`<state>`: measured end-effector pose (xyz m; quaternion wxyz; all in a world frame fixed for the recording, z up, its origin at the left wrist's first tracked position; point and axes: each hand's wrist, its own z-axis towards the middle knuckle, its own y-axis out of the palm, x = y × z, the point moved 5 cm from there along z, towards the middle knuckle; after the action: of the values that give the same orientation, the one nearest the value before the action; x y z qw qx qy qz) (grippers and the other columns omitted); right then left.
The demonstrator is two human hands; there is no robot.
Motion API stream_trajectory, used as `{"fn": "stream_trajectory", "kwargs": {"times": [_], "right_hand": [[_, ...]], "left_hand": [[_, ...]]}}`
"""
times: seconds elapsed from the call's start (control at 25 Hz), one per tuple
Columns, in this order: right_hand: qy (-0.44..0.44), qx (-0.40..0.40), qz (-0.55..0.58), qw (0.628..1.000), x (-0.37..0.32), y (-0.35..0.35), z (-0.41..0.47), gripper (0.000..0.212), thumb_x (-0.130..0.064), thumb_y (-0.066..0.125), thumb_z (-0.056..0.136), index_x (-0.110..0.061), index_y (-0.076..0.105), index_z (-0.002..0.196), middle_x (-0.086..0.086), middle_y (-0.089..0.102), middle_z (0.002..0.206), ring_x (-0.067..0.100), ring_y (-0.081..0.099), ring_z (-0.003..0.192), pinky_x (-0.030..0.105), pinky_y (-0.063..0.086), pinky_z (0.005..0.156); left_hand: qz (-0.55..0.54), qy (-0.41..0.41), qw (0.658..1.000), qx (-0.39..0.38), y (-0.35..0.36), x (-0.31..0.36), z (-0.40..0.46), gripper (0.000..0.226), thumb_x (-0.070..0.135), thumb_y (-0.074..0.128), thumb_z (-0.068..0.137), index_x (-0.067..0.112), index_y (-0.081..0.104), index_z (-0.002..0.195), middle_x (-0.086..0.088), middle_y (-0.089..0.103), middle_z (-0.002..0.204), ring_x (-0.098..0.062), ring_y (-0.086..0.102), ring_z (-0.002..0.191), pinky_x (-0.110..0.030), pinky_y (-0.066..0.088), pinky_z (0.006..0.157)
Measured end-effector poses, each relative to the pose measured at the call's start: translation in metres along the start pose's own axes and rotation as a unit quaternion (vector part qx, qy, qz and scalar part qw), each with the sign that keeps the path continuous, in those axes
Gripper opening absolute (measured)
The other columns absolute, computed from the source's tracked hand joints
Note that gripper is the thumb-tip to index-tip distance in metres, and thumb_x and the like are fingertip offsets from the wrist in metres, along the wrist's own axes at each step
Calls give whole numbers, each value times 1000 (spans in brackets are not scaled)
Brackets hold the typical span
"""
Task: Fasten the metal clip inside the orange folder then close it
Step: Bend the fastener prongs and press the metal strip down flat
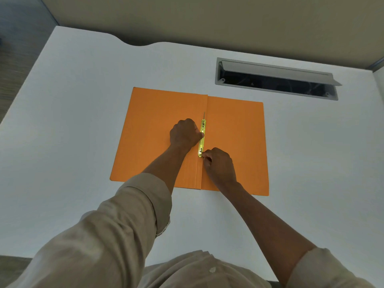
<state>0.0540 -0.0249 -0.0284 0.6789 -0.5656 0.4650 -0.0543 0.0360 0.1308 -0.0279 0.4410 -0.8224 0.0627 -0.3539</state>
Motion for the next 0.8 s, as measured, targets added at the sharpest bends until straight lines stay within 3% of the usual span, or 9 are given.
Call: {"fn": "stream_trajectory", "kwargs": {"times": [0.32, 0.8], "right_hand": [[10, 20, 38, 999, -3, 2, -5, 28, -6, 55, 91, -12, 74, 111, 8, 72, 99, 22, 66, 87, 34, 52, 77], [6, 1, -24, 1000, 0, 1, 0, 26, -10, 53, 93, -15, 75, 106, 7, 69, 92, 24, 63, 81, 31, 47, 66]], "left_hand": [[4, 6, 1000, 0, 1, -1, 0, 25, 37, 75, 78, 15, 71, 91, -4, 72, 98, -26, 68, 92, -36, 56, 80], [11, 11, 1000, -4, 0, 0, 0, 27, 38, 75, 80, 15, 71, 94, -5, 72, 101, -27, 67, 95, -36, 55, 81]]}}
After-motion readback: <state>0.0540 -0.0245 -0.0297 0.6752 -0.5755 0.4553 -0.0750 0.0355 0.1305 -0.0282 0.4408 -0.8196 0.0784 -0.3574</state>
